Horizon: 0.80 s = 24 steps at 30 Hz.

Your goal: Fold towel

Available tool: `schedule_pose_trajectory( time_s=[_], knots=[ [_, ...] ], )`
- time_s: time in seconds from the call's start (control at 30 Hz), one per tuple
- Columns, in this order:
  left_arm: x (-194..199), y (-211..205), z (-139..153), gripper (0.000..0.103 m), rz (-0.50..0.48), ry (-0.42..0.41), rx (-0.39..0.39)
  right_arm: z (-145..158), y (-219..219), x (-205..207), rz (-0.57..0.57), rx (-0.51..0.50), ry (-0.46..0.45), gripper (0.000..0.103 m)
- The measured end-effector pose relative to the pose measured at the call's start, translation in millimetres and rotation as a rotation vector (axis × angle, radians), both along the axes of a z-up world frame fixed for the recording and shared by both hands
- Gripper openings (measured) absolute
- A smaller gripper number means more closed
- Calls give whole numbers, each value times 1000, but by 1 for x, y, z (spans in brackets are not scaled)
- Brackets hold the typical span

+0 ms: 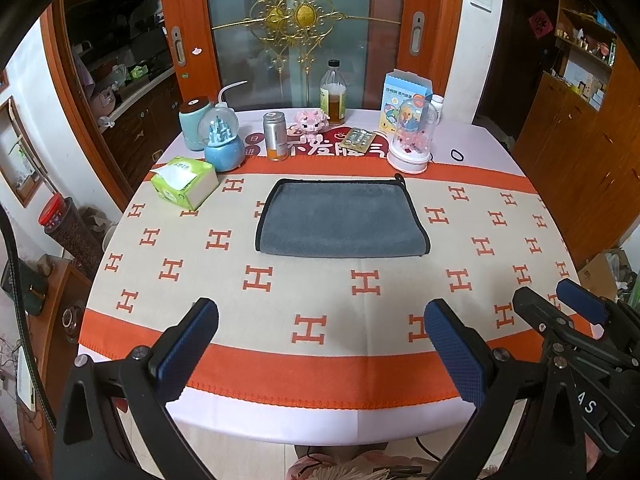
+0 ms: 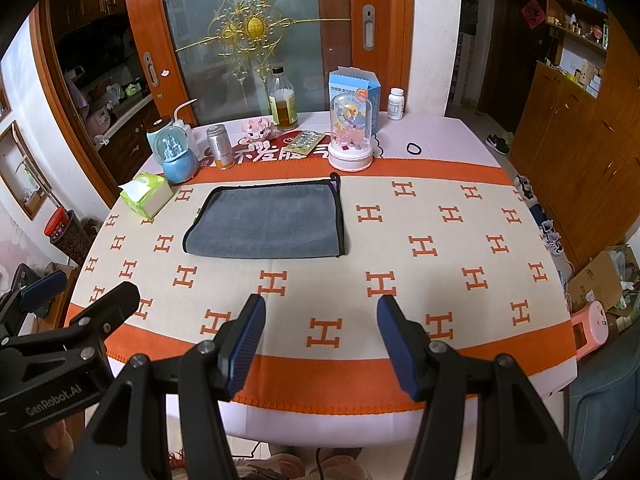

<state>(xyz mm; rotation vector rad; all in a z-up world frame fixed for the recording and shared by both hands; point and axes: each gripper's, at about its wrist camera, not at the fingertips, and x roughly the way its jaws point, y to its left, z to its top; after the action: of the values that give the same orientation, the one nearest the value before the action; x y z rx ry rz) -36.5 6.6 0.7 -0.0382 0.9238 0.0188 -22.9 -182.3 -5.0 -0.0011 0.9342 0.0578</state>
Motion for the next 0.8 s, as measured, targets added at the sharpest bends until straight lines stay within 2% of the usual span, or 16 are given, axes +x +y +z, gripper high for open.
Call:
schedule_pose_trajectory(
  time_s=[0.8],
  knots=[
    [4,-2,-2,102,1,9,6,-2,2,1,-1,2,3,58]
  ],
)
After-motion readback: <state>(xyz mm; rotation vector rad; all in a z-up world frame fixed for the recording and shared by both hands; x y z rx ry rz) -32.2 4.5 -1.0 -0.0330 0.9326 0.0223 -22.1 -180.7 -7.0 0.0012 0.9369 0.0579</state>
